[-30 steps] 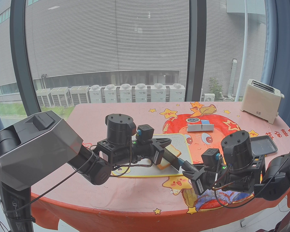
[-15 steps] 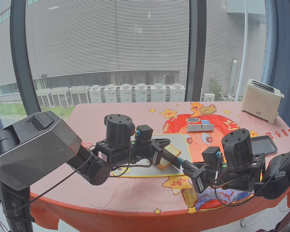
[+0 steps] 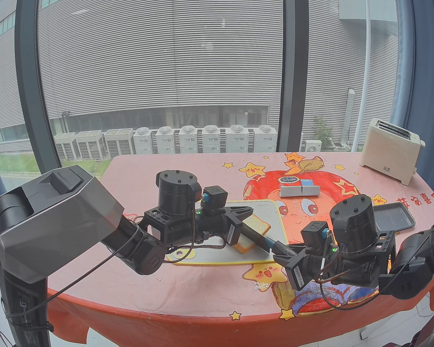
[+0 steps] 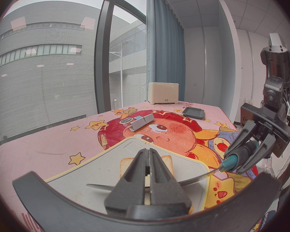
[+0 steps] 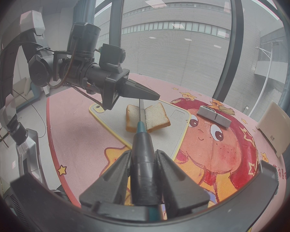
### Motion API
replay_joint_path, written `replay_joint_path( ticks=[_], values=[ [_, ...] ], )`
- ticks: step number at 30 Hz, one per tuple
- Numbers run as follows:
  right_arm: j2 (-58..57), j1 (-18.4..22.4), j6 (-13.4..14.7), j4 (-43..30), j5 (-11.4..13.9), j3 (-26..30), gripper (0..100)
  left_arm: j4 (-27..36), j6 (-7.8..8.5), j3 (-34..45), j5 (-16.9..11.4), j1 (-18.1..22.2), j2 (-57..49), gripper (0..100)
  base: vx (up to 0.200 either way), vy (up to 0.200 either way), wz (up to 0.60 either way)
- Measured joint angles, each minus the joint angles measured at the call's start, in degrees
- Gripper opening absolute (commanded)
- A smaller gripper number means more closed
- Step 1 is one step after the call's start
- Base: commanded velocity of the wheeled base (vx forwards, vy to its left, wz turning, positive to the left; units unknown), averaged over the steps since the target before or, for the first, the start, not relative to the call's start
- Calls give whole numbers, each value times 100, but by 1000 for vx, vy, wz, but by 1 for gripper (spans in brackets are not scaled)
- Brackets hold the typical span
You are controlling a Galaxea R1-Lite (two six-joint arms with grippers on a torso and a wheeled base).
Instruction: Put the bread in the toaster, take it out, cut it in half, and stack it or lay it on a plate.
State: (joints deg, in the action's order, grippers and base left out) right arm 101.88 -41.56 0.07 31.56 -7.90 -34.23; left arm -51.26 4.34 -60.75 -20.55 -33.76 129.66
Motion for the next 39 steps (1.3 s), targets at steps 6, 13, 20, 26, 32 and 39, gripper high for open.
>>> replay_joint_path(
  ticks=[6, 13, 20, 26, 32, 39],
  values=[
    [5, 9, 17, 16, 0, -20, 0, 30, -5, -177, 4, -12, 6, 0, 0, 0, 0],
    [2, 57, 55, 13, 16, -79, 0, 46, -18, -372, 2, -4, -15, 0, 0, 0, 0],
    [0, 146, 68, -28, 99, -123, 0, 11, -24, -405, 0, 66, -129, 0, 0, 0, 0],
    [5, 157, 137, -66, 117, -155, 0, -11, -13, -405, 2, 228, -174, 0, 0, 0, 0],
    [7, 151, 305, -94, 383, -193, 0, -16, -11, -391, 0, 247, -190, 0, 0, 0, 0],
    [18, 140, 358, -100, 429, -217, 0, -17, 4, -330, 4, 232, -171, 0, 0, 0, 0]
  ],
)
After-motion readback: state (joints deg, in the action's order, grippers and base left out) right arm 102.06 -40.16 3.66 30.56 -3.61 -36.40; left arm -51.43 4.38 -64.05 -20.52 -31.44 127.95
